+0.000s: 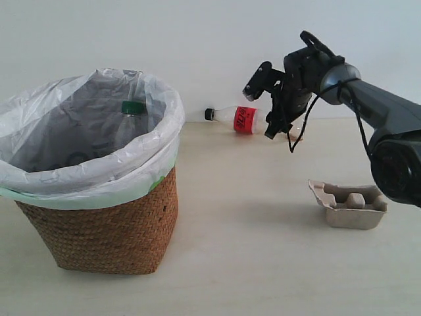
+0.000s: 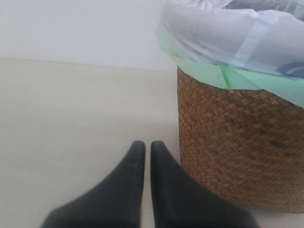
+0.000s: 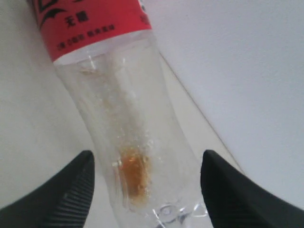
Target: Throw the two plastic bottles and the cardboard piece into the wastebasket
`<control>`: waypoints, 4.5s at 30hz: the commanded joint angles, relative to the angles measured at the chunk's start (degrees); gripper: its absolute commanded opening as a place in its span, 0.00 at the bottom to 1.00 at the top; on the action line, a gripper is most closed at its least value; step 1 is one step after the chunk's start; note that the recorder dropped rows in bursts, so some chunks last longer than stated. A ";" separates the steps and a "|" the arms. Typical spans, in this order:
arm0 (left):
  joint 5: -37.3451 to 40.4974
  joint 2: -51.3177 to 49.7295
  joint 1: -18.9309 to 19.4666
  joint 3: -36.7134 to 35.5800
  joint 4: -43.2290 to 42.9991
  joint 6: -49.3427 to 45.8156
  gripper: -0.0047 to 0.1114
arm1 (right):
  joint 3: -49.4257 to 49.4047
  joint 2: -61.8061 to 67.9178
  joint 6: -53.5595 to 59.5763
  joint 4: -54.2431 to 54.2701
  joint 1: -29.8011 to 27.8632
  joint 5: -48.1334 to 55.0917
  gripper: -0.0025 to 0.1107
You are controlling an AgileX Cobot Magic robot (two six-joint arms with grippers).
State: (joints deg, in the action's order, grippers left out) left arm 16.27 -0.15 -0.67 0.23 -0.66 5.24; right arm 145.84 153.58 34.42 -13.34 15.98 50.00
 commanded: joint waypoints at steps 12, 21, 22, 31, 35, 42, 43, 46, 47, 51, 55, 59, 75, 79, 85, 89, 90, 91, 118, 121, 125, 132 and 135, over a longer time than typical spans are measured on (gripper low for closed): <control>-0.38 0.15 0.12 -0.23 -0.28 0.31 0.07 | 0.35 3.62 1.51 0.53 -0.06 3.62 0.54; -0.38 0.15 0.12 -0.23 -0.28 0.31 0.07 | 0.35 3.07 1.77 0.36 0.53 13.72 0.54; -0.38 0.15 0.12 -0.23 -0.28 0.31 0.07 | 0.35 3.07 1.77 0.66 0.89 14.20 0.54; -0.38 0.15 0.12 -0.23 -0.28 0.31 0.07 | 0.35 3.07 1.72 3.54 6.10 19.96 0.54; -0.38 0.15 0.12 -0.23 -0.28 0.31 0.07 | 0.35 2.98 1.43 3.57 6.97 19.96 0.54; -0.38 0.15 0.12 -0.23 -0.28 0.31 0.07 | 0.35 2.92 -0.93 3.91 7.08 19.96 0.53; -0.38 0.15 0.12 -0.23 -0.28 0.31 0.07 | 0.35 2.92 -2.24 3.91 7.08 19.96 0.50; -0.38 0.15 0.12 -0.23 -0.28 0.31 0.07 | 0.49 2.84 -5.59 3.80 7.08 19.96 0.16; -0.38 0.15 0.12 -0.23 -0.28 0.31 0.07 | 0.60 2.60 -7.10 3.80 6.98 19.96 0.08; -0.38 0.15 0.12 -0.23 -0.28 0.31 0.07 | 0.60 0.04 -12.66 3.78 6.85 19.96 0.02; -0.38 0.15 0.12 -0.23 -0.28 0.31 0.07 | 0.60 -4.09 -15.36 4.32 6.85 19.96 0.02; -0.38 0.15 0.12 -0.23 -0.28 0.31 0.07 | 0.60 -8.88 -17.96 7.06 6.74 19.96 0.02; -0.38 0.15 0.12 -0.23 -0.28 0.31 0.07 | -3.10 -22.04 -28.73 13.34 6.27 19.96 0.02; -0.38 0.15 0.12 -0.23 -0.28 0.31 0.07 | -7.80 -25.36 -27.67 13.34 6.27 19.96 0.02; -0.38 0.15 0.12 -0.23 -0.28 0.31 0.07 | -15.63 -31.41 -27.36 12.58 6.27 19.96 0.02; -0.38 0.15 0.12 -0.23 -0.28 0.31 0.07 | -22.57 -37.55 -28.06 12.77 6.27 19.96 0.02; -0.38 0.15 0.12 -0.23 -0.28 0.31 0.07 | -25.34 -39.75 -28.06 13.34 6.27 19.14 0.02; -0.38 0.15 0.12 -0.23 -0.28 0.31 0.07 | -27.33 -41.23 -28.06 13.34 6.27 18.00 0.02; -0.38 0.15 0.12 -0.23 -0.28 0.31 0.07 | -106.71 -82.18 -31.55 28.03 18.14 -62.77 0.02; -0.38 0.15 0.12 -0.23 -0.28 0.31 0.07 | -106.71 -82.08 -33.86 28.03 19.54 -65.73 0.02; -0.38 0.15 0.12 -0.23 -0.28 0.31 0.07 | -106.71 -82.08 -35.37 28.18 19.27 -66.88 0.02; -0.38 0.15 0.12 -0.23 -0.28 0.31 0.07 | -106.71 -82.08 -33.21 28.43 9.85 -59.91 0.02; -0.38 0.15 0.12 -0.23 -0.28 0.31 0.07 | -106.71 -82.21 -31.92 28.43 1.98 -54.99 0.02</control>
State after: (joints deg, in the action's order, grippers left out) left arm 16.27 -0.15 -0.67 0.23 -0.66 5.24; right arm 39.31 71.98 1.04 14.98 23.76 -8.73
